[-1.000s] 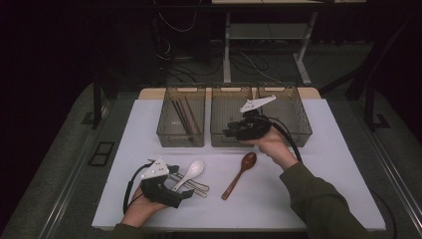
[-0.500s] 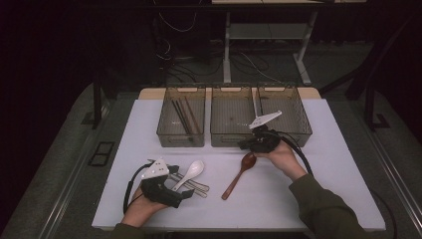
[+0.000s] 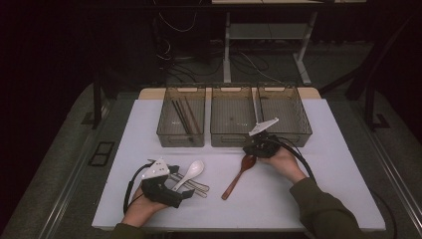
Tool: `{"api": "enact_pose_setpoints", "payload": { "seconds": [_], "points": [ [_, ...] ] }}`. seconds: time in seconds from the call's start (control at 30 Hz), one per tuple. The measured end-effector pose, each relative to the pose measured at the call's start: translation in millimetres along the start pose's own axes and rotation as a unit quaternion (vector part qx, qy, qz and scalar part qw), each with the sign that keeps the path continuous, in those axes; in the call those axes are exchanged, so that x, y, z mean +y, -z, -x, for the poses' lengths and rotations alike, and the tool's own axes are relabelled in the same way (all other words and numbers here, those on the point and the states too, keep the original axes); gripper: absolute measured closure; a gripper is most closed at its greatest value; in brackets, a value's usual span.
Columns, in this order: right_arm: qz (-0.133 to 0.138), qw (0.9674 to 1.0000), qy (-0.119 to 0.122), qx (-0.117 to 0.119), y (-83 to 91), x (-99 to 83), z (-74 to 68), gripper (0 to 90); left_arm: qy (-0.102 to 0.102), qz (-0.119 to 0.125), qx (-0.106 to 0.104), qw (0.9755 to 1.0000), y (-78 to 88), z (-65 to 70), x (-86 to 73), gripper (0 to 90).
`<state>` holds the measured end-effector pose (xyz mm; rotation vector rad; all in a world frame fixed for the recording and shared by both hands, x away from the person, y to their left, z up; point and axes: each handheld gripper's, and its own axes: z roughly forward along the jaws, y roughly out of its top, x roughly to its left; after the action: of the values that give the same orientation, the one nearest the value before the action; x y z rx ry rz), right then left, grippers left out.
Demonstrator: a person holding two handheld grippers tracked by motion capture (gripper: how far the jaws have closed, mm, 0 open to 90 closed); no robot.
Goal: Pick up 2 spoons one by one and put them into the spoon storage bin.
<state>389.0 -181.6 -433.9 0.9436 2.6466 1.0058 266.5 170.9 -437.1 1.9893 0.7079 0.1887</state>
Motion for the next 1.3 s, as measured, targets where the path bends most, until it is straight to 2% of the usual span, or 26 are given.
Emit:
{"api": "enact_pose_setpoints", "payload": {
  "seconds": [0.67,1.3],
  "points": [
    [-0.014,0.9998,-0.01,-0.008,4.8,-11.7,4.9,89.7,0.0,0.001,-0.002,1.0,-0.6,0.6,0.2,0.0],
    [-0.03,0.9995,-0.001,0.006,21.8,-32.8,-2.3,89.7,-0.003,0.0,-0.005,1.0,-1.2,1.9,0.8,0.0]
  ]
}}
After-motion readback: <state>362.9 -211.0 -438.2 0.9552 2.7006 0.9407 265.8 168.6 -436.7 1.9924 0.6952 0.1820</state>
